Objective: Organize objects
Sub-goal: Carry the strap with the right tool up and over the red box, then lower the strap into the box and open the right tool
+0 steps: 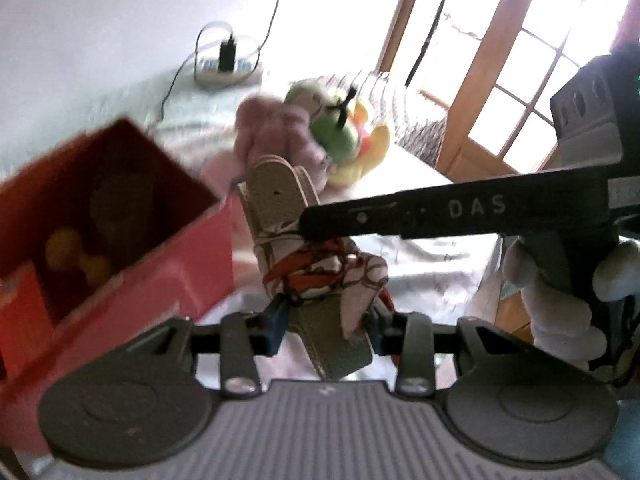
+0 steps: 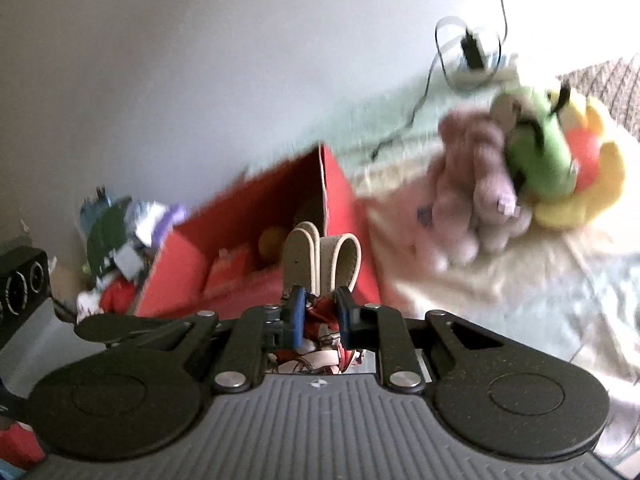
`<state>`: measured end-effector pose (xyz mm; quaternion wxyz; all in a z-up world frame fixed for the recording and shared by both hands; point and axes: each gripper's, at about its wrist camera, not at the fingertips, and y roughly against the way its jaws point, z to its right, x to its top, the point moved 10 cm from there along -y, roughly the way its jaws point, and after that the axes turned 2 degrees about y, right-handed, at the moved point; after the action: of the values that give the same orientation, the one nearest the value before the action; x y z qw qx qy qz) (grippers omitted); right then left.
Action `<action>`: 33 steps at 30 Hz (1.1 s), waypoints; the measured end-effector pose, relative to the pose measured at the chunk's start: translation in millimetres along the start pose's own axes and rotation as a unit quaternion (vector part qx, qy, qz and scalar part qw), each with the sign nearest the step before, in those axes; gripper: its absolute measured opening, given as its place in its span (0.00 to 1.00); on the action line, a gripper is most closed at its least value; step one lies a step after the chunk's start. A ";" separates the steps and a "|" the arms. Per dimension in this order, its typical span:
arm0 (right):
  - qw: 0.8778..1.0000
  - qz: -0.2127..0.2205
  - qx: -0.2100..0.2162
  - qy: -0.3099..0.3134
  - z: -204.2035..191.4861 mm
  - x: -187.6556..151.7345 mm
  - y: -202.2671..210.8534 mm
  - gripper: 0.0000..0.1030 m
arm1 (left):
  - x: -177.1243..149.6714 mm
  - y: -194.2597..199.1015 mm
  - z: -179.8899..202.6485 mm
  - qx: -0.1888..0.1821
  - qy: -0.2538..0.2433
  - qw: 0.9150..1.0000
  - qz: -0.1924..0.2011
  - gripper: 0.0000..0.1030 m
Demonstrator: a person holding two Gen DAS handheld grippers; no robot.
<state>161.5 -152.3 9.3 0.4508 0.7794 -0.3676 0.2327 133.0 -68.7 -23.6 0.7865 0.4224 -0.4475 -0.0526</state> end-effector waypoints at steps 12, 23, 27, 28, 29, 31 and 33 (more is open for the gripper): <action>0.991 0.057 0.081 0.087 -69.4 76.0 -51.2 0.12 | 64.4 44.9 -65.1 0.067 0.028 0.994 0.077 0.40; 0.991 -0.022 0.104 0.077 -92.2 63.5 -152.8 0.12 | 50.1 31.3 -162.6 0.127 0.103 0.985 0.047 0.40; 0.992 -0.047 0.098 0.070 -92.4 51.2 -181.1 0.12 | 40.2 15.8 -186.5 0.138 0.126 0.982 0.024 0.40; 0.992 -0.054 0.096 0.068 -92.3 49.0 -185.7 0.12 | 36.4 13.8 -192.4 0.137 0.133 0.981 0.017 0.40; 0.992 -0.063 0.092 0.065 -91.6 45.0 -192.3 0.11 | 33.2 12.4 -197.0 0.137 0.140 0.981 0.011 0.39; 0.992 -0.080 0.083 0.059 -87.7 37.8 -202.6 0.11 | 27.0 5.5 -207.0 0.140 0.151 0.979 -0.004 0.38; 0.991 -0.101 0.073 0.051 -82.8 30.0 -212.7 0.10 | 19.7 1.9 -211.2 0.144 0.157 0.977 -0.018 0.38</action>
<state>344.1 -22.1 -42.8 0.4323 0.8304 -0.2458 0.2514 302.1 53.8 -60.5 0.7768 0.5421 -0.3137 0.0649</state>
